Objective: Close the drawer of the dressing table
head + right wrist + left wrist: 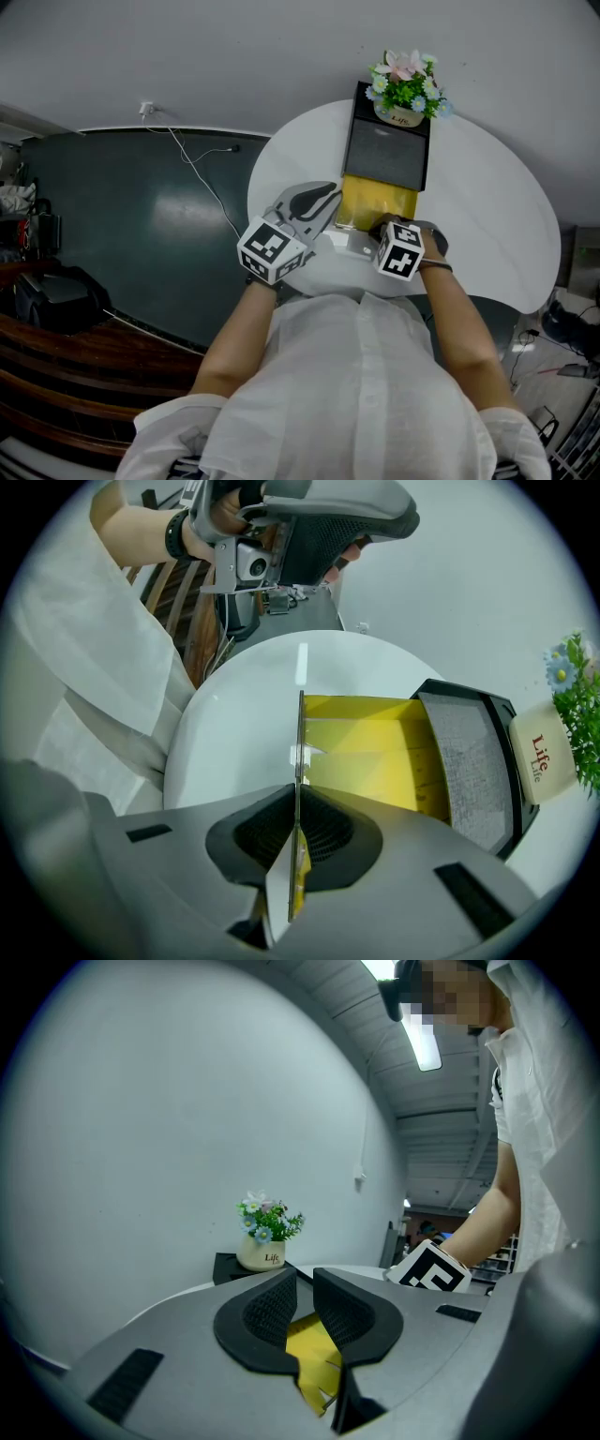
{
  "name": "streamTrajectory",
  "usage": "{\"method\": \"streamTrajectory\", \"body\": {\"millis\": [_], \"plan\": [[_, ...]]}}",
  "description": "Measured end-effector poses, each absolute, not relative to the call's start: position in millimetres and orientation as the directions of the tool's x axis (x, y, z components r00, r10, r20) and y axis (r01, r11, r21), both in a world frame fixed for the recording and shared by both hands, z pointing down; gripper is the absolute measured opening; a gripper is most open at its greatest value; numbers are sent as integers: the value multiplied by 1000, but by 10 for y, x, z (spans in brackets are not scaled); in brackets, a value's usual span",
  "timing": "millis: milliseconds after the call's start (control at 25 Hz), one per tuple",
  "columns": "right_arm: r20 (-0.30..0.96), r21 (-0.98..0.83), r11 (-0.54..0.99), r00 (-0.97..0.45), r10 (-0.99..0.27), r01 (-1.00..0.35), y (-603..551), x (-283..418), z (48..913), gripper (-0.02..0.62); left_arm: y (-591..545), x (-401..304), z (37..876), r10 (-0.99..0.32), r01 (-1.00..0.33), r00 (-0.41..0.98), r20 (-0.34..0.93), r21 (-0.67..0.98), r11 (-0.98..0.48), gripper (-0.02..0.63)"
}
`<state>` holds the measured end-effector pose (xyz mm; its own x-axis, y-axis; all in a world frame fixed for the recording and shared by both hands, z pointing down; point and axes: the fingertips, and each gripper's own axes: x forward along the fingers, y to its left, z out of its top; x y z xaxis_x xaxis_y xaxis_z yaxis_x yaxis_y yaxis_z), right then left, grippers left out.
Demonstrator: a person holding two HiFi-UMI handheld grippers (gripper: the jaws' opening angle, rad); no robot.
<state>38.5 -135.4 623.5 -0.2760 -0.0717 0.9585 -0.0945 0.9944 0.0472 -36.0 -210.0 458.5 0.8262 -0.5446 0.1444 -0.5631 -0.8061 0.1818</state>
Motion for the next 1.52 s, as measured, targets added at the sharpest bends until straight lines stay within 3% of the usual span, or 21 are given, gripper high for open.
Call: {"method": "streamTrajectory", "body": {"millis": [560,1080,1520], "plan": [[965,48,995,-254,-70,-93,-1370,356,6172,15,-2140,-371,4560,-551,-568,823,138,185,-802,49],[950,140,975,-252,-182,-173,-1820,464,6064,8,-2173,-394,4571,-556,-574,818,145,187,-797,49],[964,20,990,-260,-56,-141,-1600,431,6076,41,-2183,-375,4594,-545,-566,824,154,191,-802,49]]}}
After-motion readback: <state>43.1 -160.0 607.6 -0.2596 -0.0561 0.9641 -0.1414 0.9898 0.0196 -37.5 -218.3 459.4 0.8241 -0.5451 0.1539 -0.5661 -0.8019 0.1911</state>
